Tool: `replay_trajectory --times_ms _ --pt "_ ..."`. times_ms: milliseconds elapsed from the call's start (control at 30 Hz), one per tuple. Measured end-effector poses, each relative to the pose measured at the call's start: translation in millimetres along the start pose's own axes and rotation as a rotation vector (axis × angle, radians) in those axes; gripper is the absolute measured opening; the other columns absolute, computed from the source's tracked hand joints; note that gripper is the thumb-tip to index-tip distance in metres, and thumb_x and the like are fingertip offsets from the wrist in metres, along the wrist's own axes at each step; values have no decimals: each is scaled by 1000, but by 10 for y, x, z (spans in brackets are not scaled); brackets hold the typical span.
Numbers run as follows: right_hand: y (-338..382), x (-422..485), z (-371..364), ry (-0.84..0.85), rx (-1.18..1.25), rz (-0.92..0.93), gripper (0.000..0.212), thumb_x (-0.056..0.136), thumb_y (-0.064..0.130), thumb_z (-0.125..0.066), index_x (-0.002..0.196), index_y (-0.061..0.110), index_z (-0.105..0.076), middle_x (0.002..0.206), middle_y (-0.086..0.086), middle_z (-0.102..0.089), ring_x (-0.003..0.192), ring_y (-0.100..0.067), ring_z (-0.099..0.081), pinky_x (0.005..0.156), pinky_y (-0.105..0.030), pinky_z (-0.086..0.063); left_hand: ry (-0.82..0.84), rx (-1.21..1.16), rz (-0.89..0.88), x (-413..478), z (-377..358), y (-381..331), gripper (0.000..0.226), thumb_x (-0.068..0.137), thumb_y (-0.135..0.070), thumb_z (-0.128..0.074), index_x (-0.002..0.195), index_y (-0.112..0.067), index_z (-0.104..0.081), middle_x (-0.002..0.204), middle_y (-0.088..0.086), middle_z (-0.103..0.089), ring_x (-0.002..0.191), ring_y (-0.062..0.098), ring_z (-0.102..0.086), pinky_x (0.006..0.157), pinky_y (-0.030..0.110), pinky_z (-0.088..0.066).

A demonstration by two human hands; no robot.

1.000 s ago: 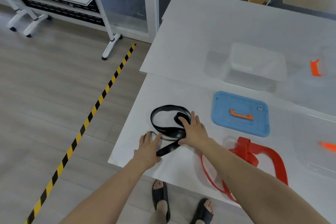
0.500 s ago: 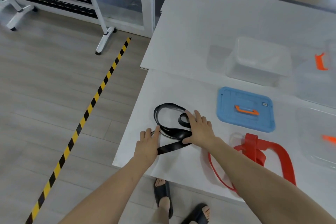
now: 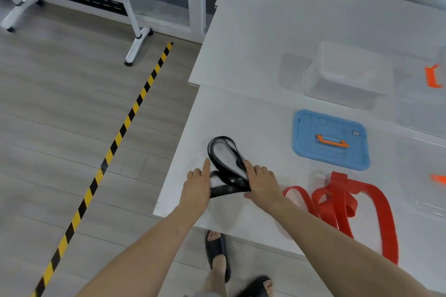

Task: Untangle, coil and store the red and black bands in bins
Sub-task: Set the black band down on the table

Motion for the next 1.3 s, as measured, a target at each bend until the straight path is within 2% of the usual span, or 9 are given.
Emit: replay_trajectory --times_ms 133,367,500,633,733,800,933,1067,1300 --pt "107 8 73 -16 64 12 76 92 14 -63 157 23 -25 109 -8 -64 98 -32 -64 78 -39 -46 5 -37 7 -13 39 31 89 94 -8 -60 163 -16 -6 113 9 -53 104 26 -48 81 36 -51" --pt "16 -420 696 29 300 -36 65 89 27 -65 147 29 -36 93 -3 -65 77 -26 -58 67 -35 -46 -112 -320 -116 -245 339 -142 106 83 -42 -82 163 -21 -16 112 10 -51 105 29 -49 92 42 -50" --pt "-349 -937 1029 5 323 -71 64 84 31 -66 142 36 -39 95 -4 -69 81 -29 -62 68 -35 -45 -50 -243 -268 -432 583 -616 139 63 -72 -82 162 -34 8 149 14 -30 138 32 -32 106 44 -47" --pt "-825 -1602 1277 -74 338 -100 63 83 32 -69 139 40 -40 97 1 -74 82 -24 -66 66 -36 -52 8 -210 -481 -597 777 -1422 149 53 -86 -75 156 -44 24 167 0 23 157 24 15 128 50 -15" --pt "-1201 -2111 1353 -139 332 -149 62 82 32 -69 137 42 -43 97 6 -73 82 -20 -67 69 -36 -55 38 -7 -710 -780 803 -2135 143 54 -98 -59 158 -41 22 165 -3 36 150 19 38 126 55 11" --pt "-1478 -2437 1324 -174 352 -182 63 82 33 -70 138 41 -43 104 3 -75 88 -22 -70 75 -40 -58 12 150 -793 -920 717 -2553 140 56 -101 -50 159 -38 21 166 -1 34 148 20 42 122 61 17" --pt "-2078 -3060 1181 -221 427 -264 65 82 31 -70 141 39 -45 97 8 -72 76 -16 -64 68 -31 -53 18 193 -838 -1253 302 -3259 136 60 -97 -53 158 -39 22 168 -2 26 151 22 36 121 64 15" --pt "-2711 -3720 937 -240 493 -305 65 80 32 -69 139 42 -45 100 4 -76 83 -19 -69 77 -36 -60 -2 215 -847 -1605 -235 -3922 124 71 -78 -62 157 -41 19 171 0 15 157 26 21 126 61 3" --pt "-3808 -4698 478 -261 543 -360 57 86 36 -69 138 43 -47 102 9 -74 91 -18 -65 80 -35 -57 -35 260 -885 -2210 -917 -5092 86 75 -47 -58 155 -39 -27 151 -5 -41 137 25 -42 113 47 -33"
Point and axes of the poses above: each hand's wrist, its own x-axis towards the middle knuckle, its own z-axis out of the back of the hand, y = z × x, the point moved 3 cm from there along x, towards the middle knuckle
